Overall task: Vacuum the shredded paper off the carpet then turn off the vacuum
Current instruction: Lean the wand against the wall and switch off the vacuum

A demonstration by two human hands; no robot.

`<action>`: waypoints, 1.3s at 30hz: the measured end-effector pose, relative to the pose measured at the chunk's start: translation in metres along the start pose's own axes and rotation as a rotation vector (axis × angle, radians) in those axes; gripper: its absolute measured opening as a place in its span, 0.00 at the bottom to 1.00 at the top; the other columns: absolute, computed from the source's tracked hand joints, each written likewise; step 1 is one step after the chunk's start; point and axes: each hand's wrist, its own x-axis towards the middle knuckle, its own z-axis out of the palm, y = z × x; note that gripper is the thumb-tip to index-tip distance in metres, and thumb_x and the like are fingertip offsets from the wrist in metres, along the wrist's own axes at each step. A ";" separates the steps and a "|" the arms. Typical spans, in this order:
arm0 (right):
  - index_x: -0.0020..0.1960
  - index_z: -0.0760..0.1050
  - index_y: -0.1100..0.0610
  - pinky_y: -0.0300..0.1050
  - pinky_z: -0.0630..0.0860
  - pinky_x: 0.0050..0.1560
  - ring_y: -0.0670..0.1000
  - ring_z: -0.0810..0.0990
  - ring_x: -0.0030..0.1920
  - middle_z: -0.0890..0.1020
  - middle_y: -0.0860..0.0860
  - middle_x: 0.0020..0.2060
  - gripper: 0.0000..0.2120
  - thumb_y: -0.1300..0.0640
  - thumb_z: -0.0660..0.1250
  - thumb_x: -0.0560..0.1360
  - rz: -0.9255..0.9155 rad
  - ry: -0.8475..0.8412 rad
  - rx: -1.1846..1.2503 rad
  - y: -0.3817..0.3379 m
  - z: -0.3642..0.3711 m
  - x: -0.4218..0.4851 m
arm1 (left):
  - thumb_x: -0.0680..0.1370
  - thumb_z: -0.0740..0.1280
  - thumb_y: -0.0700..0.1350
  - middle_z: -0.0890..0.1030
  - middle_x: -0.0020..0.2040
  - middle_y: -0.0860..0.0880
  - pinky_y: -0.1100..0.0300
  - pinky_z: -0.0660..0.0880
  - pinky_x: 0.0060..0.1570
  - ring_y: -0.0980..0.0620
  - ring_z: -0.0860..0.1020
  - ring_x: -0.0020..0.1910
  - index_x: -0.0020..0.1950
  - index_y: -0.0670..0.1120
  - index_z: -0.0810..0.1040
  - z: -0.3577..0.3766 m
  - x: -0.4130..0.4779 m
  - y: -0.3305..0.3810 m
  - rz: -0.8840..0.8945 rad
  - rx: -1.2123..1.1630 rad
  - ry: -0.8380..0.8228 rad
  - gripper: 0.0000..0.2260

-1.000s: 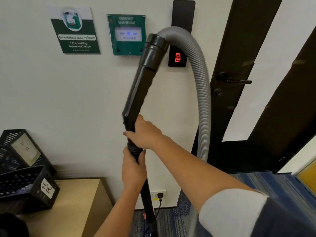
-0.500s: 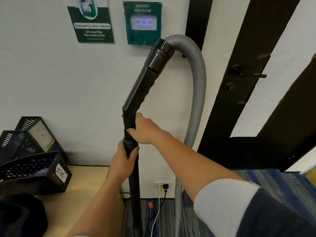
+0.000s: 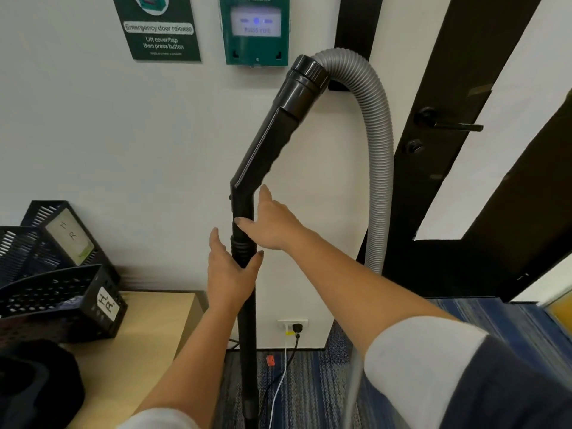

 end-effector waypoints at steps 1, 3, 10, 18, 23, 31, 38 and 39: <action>0.77 0.43 0.56 0.53 0.70 0.65 0.60 0.71 0.66 0.69 0.59 0.68 0.34 0.49 0.59 0.80 0.000 -0.005 0.055 -0.001 0.000 0.001 | 0.75 0.71 0.50 0.69 0.70 0.42 0.48 0.70 0.61 0.43 0.71 0.67 0.78 0.49 0.47 0.001 -0.001 0.001 -0.002 -0.005 -0.018 0.41; 0.75 0.50 0.56 0.53 0.72 0.62 0.60 0.74 0.63 0.73 0.58 0.65 0.29 0.49 0.59 0.80 0.019 0.035 0.129 -0.003 0.003 0.003 | 0.75 0.70 0.49 0.71 0.68 0.43 0.50 0.72 0.58 0.44 0.73 0.64 0.78 0.49 0.47 0.002 -0.004 0.003 0.002 -0.018 -0.045 0.40; 0.69 0.61 0.60 0.47 0.73 0.55 0.57 0.75 0.59 0.75 0.58 0.61 0.21 0.51 0.58 0.80 0.089 0.104 0.242 -0.003 0.002 0.009 | 0.80 0.63 0.48 0.77 0.58 0.44 0.56 0.72 0.46 0.49 0.75 0.47 0.72 0.46 0.61 0.004 -0.002 0.007 0.007 0.067 -0.122 0.22; 0.63 0.68 0.59 0.48 0.75 0.51 0.56 0.77 0.51 0.77 0.56 0.55 0.15 0.52 0.58 0.80 0.016 0.060 0.015 -0.023 0.005 0.012 | 0.81 0.59 0.47 0.77 0.49 0.46 0.57 0.72 0.37 0.51 0.75 0.40 0.67 0.45 0.64 -0.008 0.004 -0.013 0.029 0.067 -0.037 0.15; 0.51 0.76 0.60 0.42 0.75 0.44 0.51 0.75 0.43 0.77 0.56 0.46 0.07 0.63 0.62 0.74 -0.429 0.838 0.121 -0.008 -0.034 0.004 | 0.81 0.60 0.47 0.76 0.45 0.50 0.59 0.67 0.33 0.53 0.73 0.38 0.67 0.46 0.65 -0.028 0.000 -0.025 0.018 0.050 0.069 0.16; 0.76 0.50 0.52 0.50 0.68 0.62 0.57 0.69 0.62 0.66 0.60 0.65 0.35 0.54 0.65 0.75 -0.046 0.745 0.100 0.039 -0.075 0.018 | 0.81 0.59 0.46 0.74 0.43 0.51 0.57 0.68 0.39 0.53 0.73 0.38 0.65 0.47 0.66 -0.045 0.006 -0.035 -0.023 -0.013 0.142 0.13; 0.77 0.39 0.48 0.53 0.77 0.51 0.57 0.77 0.49 0.75 0.59 0.55 0.34 0.60 0.57 0.80 -0.051 0.497 0.169 0.046 -0.061 0.027 | 0.79 0.65 0.46 0.73 0.47 0.50 0.51 0.72 0.46 0.47 0.75 0.45 0.67 0.46 0.62 -0.041 0.015 -0.023 -0.069 -0.055 0.137 0.20; 0.77 0.40 0.49 0.54 0.77 0.53 0.57 0.76 0.50 0.73 0.59 0.56 0.35 0.60 0.58 0.80 -0.036 0.515 0.168 0.046 -0.061 0.028 | 0.78 0.67 0.47 0.73 0.50 0.49 0.47 0.74 0.51 0.46 0.75 0.48 0.69 0.47 0.61 -0.040 0.014 -0.022 -0.066 -0.063 0.153 0.23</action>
